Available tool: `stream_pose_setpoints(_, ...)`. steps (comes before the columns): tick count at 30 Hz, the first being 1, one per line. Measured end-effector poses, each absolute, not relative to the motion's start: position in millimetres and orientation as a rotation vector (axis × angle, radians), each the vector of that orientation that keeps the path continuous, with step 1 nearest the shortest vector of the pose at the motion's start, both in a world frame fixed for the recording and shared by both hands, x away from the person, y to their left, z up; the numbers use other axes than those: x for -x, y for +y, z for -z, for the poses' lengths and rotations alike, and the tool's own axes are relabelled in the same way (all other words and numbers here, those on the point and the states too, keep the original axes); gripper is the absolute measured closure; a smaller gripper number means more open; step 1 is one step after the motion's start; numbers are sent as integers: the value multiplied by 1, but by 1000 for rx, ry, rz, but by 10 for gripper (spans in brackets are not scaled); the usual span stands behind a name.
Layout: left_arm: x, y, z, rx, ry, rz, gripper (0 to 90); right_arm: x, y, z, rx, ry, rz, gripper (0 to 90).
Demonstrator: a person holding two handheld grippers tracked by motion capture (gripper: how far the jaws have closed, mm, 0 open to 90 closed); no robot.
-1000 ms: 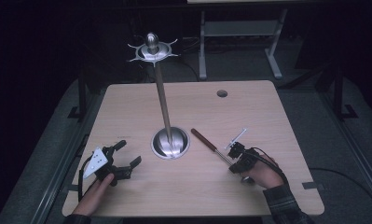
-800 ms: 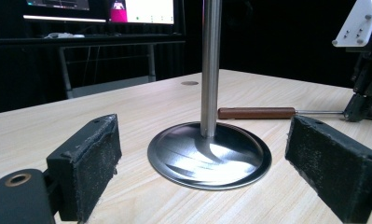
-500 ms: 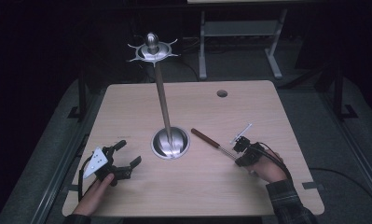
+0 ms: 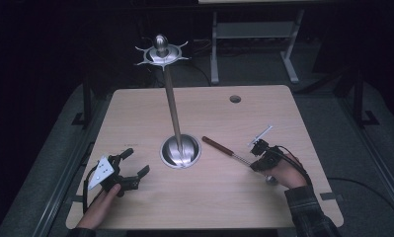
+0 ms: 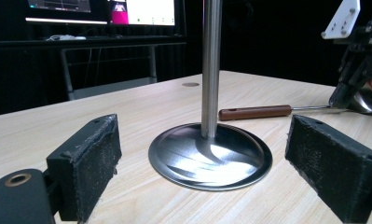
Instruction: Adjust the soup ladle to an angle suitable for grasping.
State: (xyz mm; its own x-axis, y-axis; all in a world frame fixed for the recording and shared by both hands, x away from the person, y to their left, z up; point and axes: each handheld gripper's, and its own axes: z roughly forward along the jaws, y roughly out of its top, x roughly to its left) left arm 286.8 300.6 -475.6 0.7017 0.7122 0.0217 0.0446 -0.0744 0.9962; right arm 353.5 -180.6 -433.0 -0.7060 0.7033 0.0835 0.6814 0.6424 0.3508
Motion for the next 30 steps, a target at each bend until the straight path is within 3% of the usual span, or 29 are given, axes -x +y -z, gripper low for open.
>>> stream_pose_setpoints(17,-286,300,476,-1560,643,-614,97,-362,-171,416,-1136,2737,-690,737)
stream_pose_setpoints(30,-286,300,476,-1559,639,-613,97,-391,-144,407,-1051,2768,-719,607)
